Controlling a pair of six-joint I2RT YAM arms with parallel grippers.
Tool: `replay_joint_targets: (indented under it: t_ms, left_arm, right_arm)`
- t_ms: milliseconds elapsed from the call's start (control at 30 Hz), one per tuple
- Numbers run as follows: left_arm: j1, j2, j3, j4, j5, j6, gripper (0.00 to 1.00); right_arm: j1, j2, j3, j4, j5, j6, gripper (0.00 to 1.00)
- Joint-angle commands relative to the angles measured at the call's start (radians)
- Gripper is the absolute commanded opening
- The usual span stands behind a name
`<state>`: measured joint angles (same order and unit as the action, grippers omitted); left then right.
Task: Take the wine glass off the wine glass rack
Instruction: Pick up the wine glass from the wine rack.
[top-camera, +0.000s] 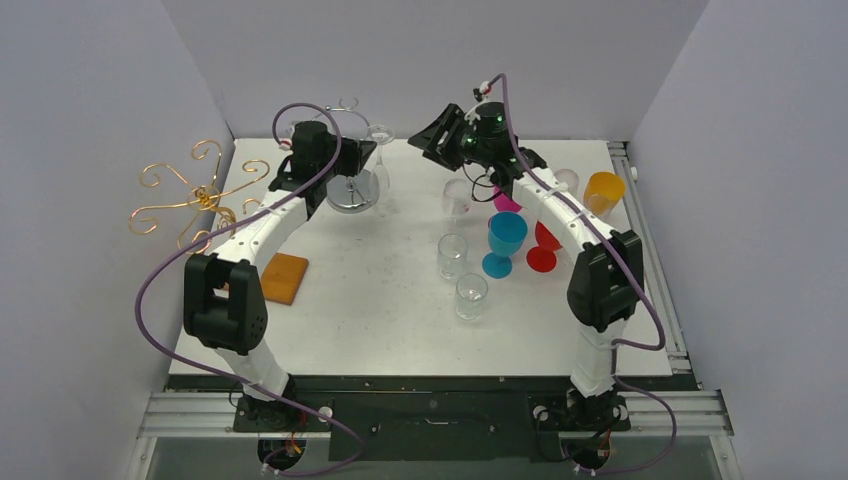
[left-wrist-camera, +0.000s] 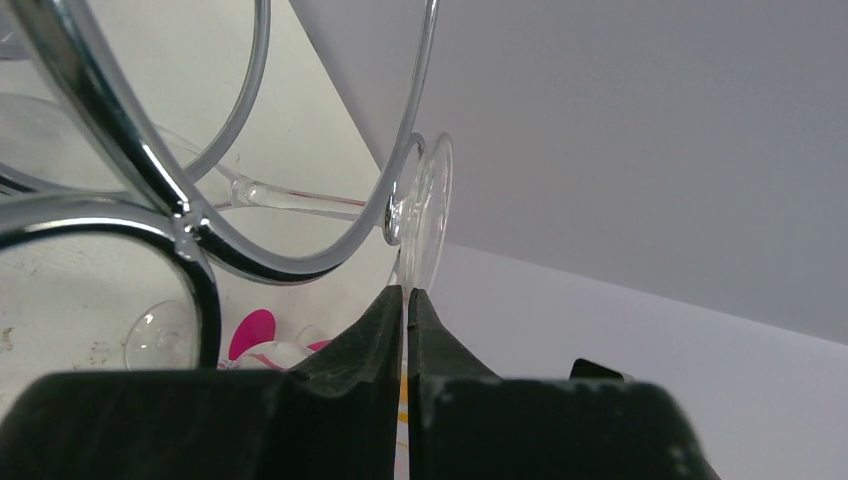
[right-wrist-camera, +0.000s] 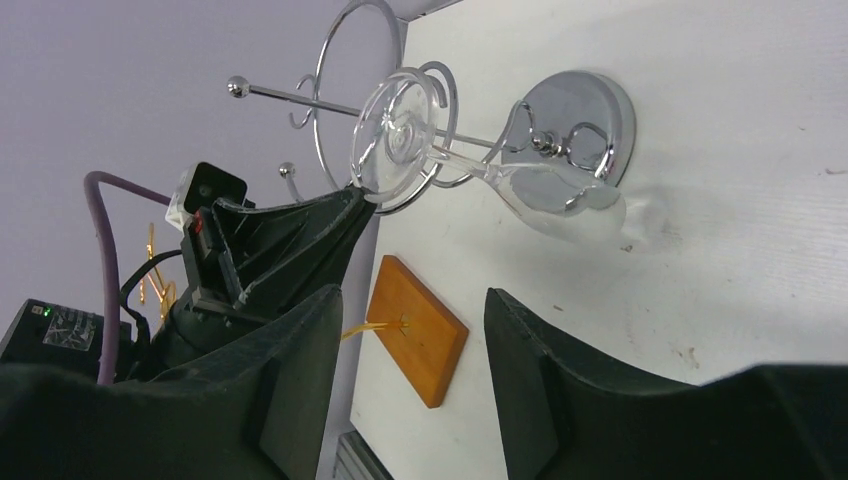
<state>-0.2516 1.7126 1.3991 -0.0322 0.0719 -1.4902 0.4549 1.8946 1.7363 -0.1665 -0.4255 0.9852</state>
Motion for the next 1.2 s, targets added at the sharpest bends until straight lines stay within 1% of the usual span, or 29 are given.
replay_joint_targets:
  t_ms: [0,233,533,800,1000,1167]
  left_arm:
    - [0.011,-0.043,0.013,0.075,0.035,-0.003,0.00]
    - [0.018,-0.041,0.008,0.079,0.046,-0.004,0.00]
    - [0.022,-0.039,0.004,0.081,0.057,-0.005,0.00]
    - [0.030,-0.041,-0.009,0.089,0.066,-0.007,0.00]
    - [0.030,-0.032,-0.004,0.096,0.075,-0.007,0.00]
    - [0.029,-0.028,-0.002,0.101,0.082,-0.008,0.00]
  right_arm:
    - [0.023,0.052,0.112,0.120,-0.005,0.057,0.49]
    - [0.032,0.146,0.198,0.136,0.021,0.100,0.43]
    - [0.040,0.261,0.321,0.103,0.041,0.110,0.39]
    - [0.048,0.352,0.430,0.096,0.031,0.132,0.38]
    - [0.051,0.380,0.445,0.133,0.009,0.171,0.33]
    - [0.053,0.395,0.446,0.156,-0.012,0.199,0.32]
